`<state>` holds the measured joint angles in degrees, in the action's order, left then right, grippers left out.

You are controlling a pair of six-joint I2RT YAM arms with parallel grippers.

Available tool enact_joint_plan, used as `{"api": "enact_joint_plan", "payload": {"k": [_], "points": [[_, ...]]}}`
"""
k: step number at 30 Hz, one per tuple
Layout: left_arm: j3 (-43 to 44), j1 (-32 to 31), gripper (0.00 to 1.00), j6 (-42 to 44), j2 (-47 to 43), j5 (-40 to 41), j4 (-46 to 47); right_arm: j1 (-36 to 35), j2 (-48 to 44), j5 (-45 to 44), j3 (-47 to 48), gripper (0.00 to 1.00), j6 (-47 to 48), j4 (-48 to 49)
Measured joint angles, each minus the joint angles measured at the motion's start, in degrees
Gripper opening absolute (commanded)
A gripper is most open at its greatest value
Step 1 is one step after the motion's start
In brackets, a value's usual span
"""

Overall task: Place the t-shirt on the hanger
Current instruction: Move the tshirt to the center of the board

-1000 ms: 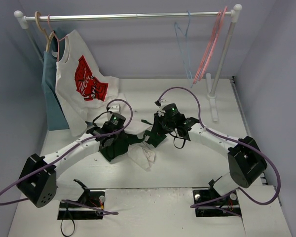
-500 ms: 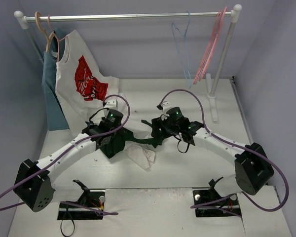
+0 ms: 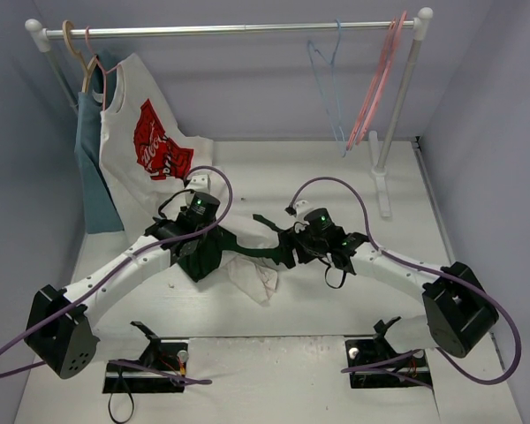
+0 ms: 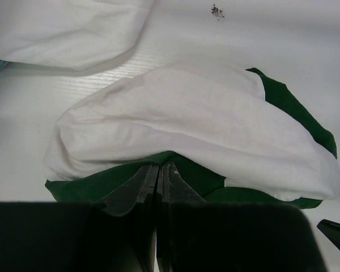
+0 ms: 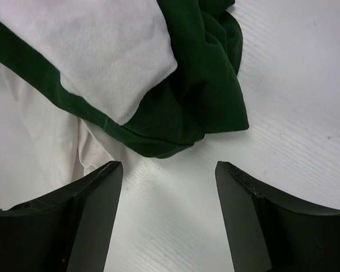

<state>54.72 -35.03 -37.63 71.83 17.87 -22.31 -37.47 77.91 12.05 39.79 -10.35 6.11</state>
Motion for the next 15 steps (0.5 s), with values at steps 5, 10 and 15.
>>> {"api": "enact_joint_plan", "payload": {"k": [5, 10, 15], "points": [[1.27, 0.02, 0.00, 0.37, -0.15, -0.02, -1.53, 0.00, 4.28, 1.11, 1.55, 0.68, 1.09, 1.57], [3.41, 0.17, 0.00, 1.20, -0.70, -0.11, -3.19, -0.22, 8.39, 3.02, 3.65, 0.66, 2.82, 1.88], [6.03, 0.22, 0.00, 1.88, -1.03, -0.96, -4.92, -0.46, 9.31, 3.50, 5.53, 0.21, 4.94, 2.27]]}}
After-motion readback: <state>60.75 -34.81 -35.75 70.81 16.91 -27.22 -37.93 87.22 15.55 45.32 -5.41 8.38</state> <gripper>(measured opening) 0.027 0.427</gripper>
